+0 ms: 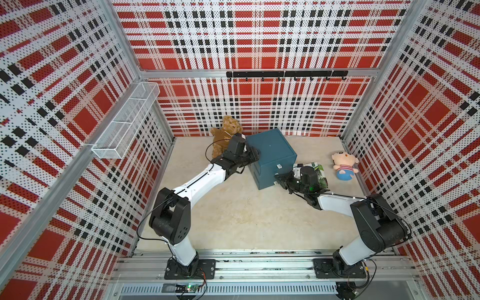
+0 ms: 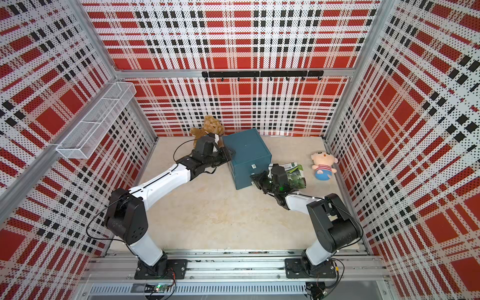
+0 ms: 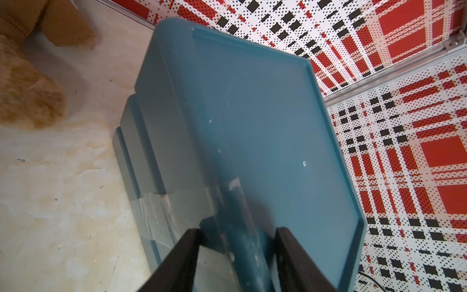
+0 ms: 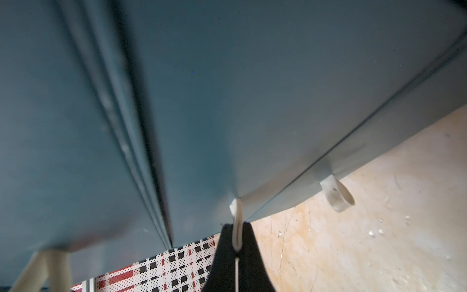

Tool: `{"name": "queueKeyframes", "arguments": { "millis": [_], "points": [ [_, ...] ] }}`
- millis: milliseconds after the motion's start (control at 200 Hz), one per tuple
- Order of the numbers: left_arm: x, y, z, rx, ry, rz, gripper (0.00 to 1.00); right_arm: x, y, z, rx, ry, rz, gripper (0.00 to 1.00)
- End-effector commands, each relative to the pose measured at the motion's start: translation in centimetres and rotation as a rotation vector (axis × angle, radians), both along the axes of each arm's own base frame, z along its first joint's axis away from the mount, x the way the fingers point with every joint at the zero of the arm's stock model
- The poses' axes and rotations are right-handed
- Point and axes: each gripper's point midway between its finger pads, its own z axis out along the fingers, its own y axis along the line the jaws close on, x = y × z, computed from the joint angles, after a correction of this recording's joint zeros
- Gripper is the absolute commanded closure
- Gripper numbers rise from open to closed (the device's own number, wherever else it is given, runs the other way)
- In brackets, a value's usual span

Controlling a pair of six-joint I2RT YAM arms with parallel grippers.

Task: Take the seed bags out of the drawer
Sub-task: Open the drawer in the storage box.

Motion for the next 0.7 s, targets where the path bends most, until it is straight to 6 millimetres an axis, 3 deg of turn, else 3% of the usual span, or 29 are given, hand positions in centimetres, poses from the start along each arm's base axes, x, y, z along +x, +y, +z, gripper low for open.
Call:
{"name": "queueKeyframes", "arguments": {
  "millis": [0,225,266,321,696],
  "points": [
    [-3.4,0.4,-7.9,0.126,0.235,-0.049,0.47,-1.0,-0.3,0.0,-0.021,-0.002,0.019,1.00],
    [-3.4,0.4,-7.8,0.127,0.233,-0.045,0.47,-3.4,-1.4,0.3,-0.037,-0.016,0.024,1.00],
    [-3.4,0.4,-7.7,0.126,0.230,-0.042,0.47,-3.6,-1.8,0.3,-0.041,-0.018,0.015,0.93],
    [-3.4,0.4,-7.7,0.126,0.230,-0.042,0.47,-3.7,-2.2,0.3,-0.045,-0.018,0.011,1.00],
    [-3.6,-0.2,-7.9,0.128,0.236,-0.045,0.47,-6.7,-4.1,-0.9,-0.051,0.011,0.023,1.00]
  ]
}}
